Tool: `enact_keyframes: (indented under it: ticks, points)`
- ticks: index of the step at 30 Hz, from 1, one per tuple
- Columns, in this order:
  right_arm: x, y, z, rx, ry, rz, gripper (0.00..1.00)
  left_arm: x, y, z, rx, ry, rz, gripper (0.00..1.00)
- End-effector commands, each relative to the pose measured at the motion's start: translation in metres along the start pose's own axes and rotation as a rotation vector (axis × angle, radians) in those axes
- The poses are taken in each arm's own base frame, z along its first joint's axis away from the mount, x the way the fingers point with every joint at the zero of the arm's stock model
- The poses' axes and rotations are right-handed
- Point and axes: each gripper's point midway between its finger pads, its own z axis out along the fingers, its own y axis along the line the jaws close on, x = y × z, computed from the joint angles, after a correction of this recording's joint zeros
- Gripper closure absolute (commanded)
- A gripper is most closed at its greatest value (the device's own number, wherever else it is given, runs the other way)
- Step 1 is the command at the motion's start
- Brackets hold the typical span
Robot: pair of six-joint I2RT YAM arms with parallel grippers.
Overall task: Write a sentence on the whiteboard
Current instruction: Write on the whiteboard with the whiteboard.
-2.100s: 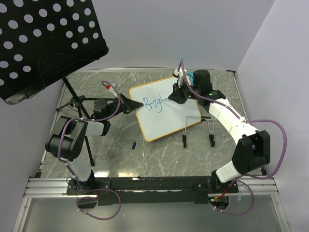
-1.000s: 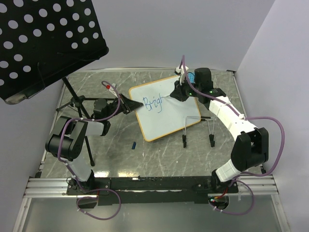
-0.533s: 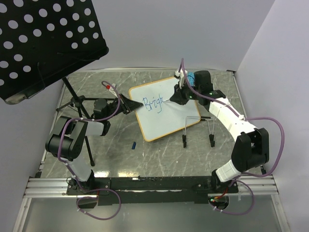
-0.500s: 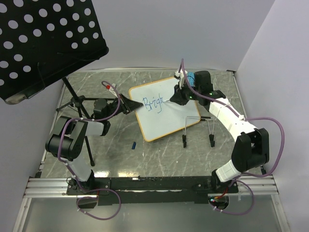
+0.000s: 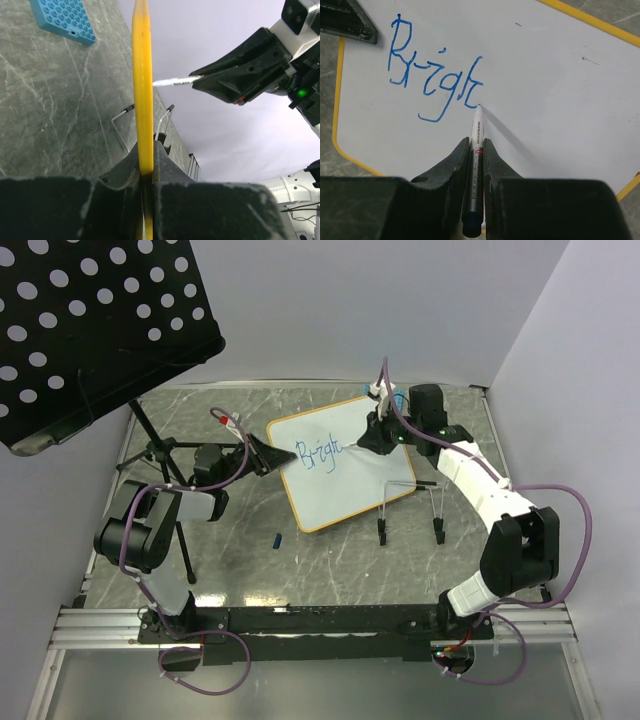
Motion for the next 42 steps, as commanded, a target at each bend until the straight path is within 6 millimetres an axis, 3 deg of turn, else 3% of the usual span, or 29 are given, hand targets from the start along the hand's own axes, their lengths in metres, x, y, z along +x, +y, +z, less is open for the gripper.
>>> enact_keyframes:
  ticks: [1,24,42]
  points:
    - [-0.048,-0.002,-0.017,0.024,-0.109,-0.055,1.0,-0.034,-0.073,0.0,0.247,-0.102,0.184,0.99]
    - [-0.033,-0.012,0.003,0.014,-0.059,-0.014,1.0,-0.034,-0.076,0.0,0.257,-0.099,0.184,0.99]
    - [-0.04,-0.034,-0.003,0.087,-0.066,-0.009,1.0,-0.033,-0.075,-0.001,0.255,-0.096,0.185,0.99]
